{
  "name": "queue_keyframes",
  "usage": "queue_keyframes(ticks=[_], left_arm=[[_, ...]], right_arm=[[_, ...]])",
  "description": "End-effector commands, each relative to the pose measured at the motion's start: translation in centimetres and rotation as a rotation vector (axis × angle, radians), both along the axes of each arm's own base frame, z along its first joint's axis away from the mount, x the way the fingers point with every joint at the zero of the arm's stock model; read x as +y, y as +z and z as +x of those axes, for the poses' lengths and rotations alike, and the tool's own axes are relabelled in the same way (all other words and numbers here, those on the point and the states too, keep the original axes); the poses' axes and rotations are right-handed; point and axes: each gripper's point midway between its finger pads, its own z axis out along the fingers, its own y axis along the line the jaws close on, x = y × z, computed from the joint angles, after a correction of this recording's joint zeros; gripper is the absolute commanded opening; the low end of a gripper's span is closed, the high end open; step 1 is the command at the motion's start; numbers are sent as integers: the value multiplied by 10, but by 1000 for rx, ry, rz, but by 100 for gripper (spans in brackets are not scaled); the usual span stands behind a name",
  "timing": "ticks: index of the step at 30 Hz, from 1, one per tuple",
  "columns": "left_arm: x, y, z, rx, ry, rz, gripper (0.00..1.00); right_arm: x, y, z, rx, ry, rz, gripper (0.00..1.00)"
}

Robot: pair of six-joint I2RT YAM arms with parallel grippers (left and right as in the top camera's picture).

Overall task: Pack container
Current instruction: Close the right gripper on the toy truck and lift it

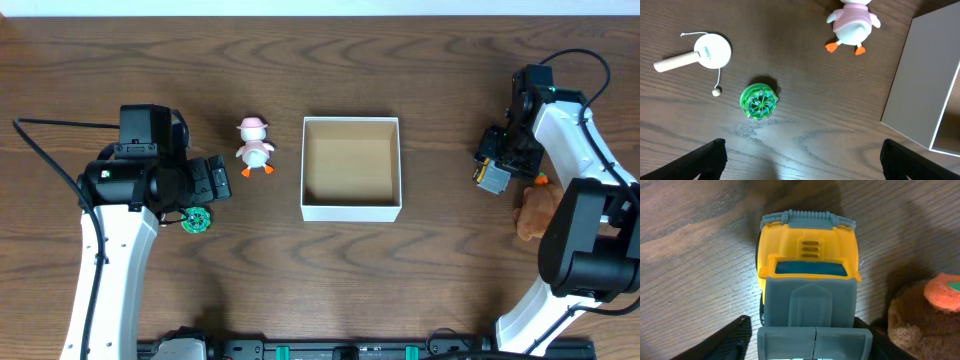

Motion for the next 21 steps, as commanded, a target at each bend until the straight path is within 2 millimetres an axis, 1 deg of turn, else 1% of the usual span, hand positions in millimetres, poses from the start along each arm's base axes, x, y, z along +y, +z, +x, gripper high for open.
queue_keyframes(ticks=[1,13,15,18,19,21], left_arm=[[2,5,3,-15,7,1,98],[2,5,3,-15,7,1,98],[2,5,3,-16,7,1,98],[2,5,3,-16,7,1,98],[2,5,3,-16,7,1,98],[2,5,3,-16,7,1,98]], right_arm=[[2,5,0,-13,11,-14,60],[2,5,1,-17,12,-14,45],[2,5,1,-17,11,-14,39],[2,5,1,-19,12,-14,33],[2,5,2,-21,18,-15,29],[2,7,4,-27,22,-16,15]])
